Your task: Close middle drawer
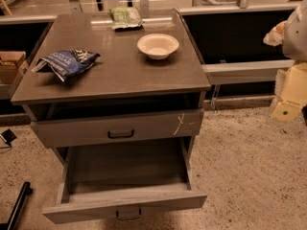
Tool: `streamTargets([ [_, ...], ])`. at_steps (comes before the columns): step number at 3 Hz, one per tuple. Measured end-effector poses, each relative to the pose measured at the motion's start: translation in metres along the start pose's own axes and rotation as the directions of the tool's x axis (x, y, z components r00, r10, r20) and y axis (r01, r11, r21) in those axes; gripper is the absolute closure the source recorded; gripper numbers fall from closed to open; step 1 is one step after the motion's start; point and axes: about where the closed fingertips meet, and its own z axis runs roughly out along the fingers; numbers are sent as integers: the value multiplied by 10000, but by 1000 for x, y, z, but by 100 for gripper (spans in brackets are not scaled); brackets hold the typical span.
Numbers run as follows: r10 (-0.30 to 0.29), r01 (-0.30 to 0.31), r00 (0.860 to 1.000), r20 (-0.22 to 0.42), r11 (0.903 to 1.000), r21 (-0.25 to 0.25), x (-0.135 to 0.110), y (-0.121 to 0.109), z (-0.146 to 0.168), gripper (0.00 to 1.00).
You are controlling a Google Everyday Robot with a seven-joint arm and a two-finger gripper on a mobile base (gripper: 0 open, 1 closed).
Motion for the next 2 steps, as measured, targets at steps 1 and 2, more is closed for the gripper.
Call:
streamTargets([
  [1, -22, 22, 10000, 25, 10000, 12, -1, 0, 1, 0],
  [2, 94, -92, 9999, 104, 9999, -101, -3, 8, 23, 0],
])
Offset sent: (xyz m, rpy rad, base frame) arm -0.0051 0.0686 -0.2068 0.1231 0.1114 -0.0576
